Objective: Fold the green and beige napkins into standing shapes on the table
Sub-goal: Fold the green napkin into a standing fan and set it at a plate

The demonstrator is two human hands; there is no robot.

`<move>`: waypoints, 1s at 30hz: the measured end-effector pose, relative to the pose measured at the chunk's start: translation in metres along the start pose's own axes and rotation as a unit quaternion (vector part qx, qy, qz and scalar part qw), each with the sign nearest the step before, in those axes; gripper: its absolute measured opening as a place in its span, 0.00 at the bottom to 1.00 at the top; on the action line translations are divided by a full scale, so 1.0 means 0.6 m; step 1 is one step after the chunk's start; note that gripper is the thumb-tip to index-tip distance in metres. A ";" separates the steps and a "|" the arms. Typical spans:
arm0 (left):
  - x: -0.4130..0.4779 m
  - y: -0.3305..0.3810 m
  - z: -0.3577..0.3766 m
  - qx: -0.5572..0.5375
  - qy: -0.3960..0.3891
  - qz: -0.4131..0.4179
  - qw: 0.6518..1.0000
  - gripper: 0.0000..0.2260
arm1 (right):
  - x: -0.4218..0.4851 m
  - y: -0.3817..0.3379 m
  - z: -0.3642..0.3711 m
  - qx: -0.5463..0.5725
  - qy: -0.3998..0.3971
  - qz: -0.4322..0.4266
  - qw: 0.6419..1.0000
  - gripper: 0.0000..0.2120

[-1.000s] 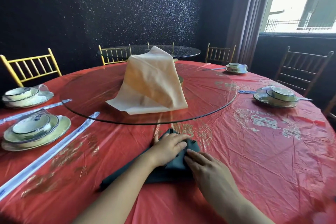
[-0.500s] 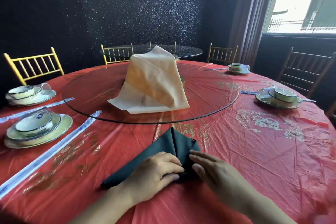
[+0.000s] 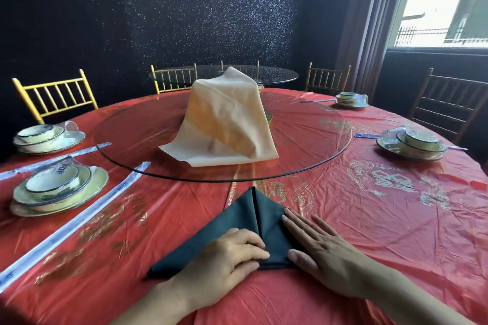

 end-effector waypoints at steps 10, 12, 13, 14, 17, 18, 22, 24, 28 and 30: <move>0.010 -0.030 -0.018 -0.148 0.061 -0.156 0.975 0.03 | 0.018 -0.020 -0.013 0.090 0.050 -0.026 0.994 0.47; 0.011 -0.031 -0.017 -0.153 0.052 -0.165 0.973 0.04 | 0.024 -0.032 -0.010 0.070 0.047 -0.032 0.996 0.45; 0.011 -0.031 -0.016 -0.147 0.052 -0.168 0.973 0.05 | 0.028 -0.038 -0.011 0.058 0.045 -0.035 0.997 0.43; 0.011 -0.030 -0.016 -0.137 0.052 -0.169 0.975 0.07 | 0.030 -0.043 -0.009 0.049 0.043 -0.038 0.997 0.43; 0.010 -0.023 -0.014 -0.108 0.043 -0.155 0.981 0.11 | 0.033 -0.045 -0.001 0.019 0.046 -0.045 0.998 0.42; 0.010 -0.021 -0.013 -0.106 0.037 -0.151 0.982 0.12 | 0.033 -0.044 0.002 0.007 0.049 -0.050 0.997 0.41; 0.009 -0.028 -0.006 -0.070 0.023 -0.144 0.987 0.15 | 0.032 -0.043 0.004 0.006 0.047 -0.050 0.998 0.38; 0.010 -0.026 -0.002 -0.039 0.011 -0.136 0.990 0.16 | 0.030 -0.039 0.002 0.034 0.027 -0.032 0.999 0.38; 0.007 -0.016 -0.004 -0.007 0.011 -0.122 0.992 0.25 | 0.025 -0.033 0.004 0.002 0.007 -0.018 1.000 0.43; 0.005 -0.009 -0.002 0.035 0.016 -0.108 0.993 0.22 | 0.026 -0.036 0.007 -0.015 -0.011 -0.018 1.000 0.42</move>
Point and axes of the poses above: each hand's wrist, its own x-axis towards the middle knuckle, its own z-axis out of the palm, y = z × x, the point moved 7 cm from there along x, towards the middle knuckle, and after that the axes turned 12 degrees about -z, right-handed, at the moved point
